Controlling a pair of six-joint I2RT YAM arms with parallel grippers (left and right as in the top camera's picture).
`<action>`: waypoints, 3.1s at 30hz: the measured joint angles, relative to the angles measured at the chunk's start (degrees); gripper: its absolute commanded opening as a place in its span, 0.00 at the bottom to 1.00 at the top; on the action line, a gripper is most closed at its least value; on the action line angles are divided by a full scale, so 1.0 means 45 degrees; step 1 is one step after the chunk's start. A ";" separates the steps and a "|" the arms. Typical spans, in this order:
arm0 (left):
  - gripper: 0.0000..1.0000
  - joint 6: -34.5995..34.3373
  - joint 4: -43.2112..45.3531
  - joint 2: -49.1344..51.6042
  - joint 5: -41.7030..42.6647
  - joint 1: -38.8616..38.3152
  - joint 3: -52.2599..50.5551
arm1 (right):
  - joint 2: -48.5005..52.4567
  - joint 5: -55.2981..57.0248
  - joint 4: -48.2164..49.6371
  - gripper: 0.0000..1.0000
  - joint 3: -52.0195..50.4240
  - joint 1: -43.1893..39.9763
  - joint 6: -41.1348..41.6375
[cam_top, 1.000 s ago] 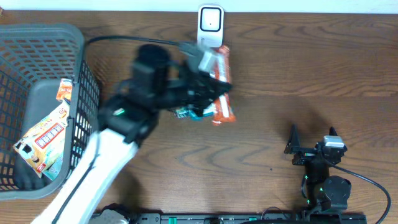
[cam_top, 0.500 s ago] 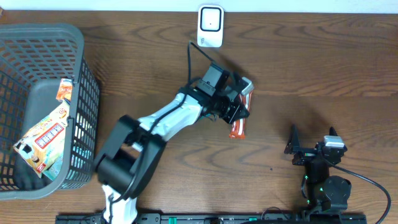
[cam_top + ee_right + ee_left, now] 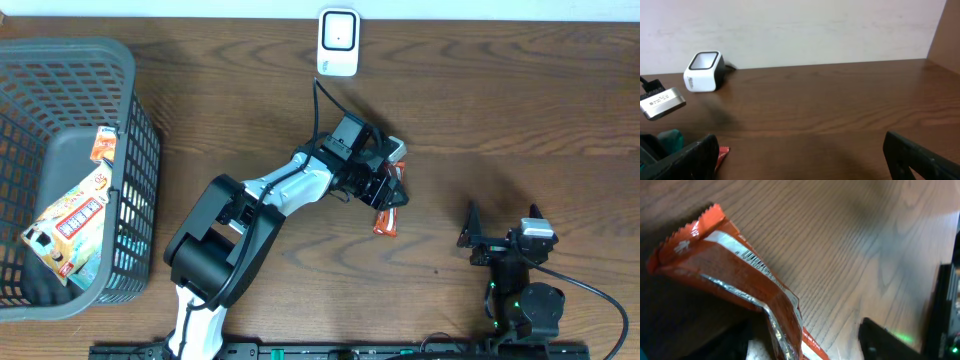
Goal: Scan the item barcode
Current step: 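Carry the red snack bar to the scanner and hold it there, then drop the red snack bar on the table beside the bottle, then reach the left gripper into the basket and grasp the green snack bag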
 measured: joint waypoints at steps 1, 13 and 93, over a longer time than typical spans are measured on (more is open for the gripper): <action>0.70 -0.0068 0.0010 -0.0010 -0.0005 0.0000 -0.0005 | 0.0000 -0.0005 0.0000 0.99 0.0000 0.0000 0.0000; 0.97 -0.0185 -0.1855 -0.4119 -0.3813 0.0005 -0.0005 | 0.0000 0.0000 0.0005 0.99 0.0000 0.0000 0.0000; 0.91 -0.9646 -0.7645 -0.3580 -1.4100 1.3488 -0.2890 | 0.0000 0.0000 0.0000 0.99 0.0000 0.0000 -0.0005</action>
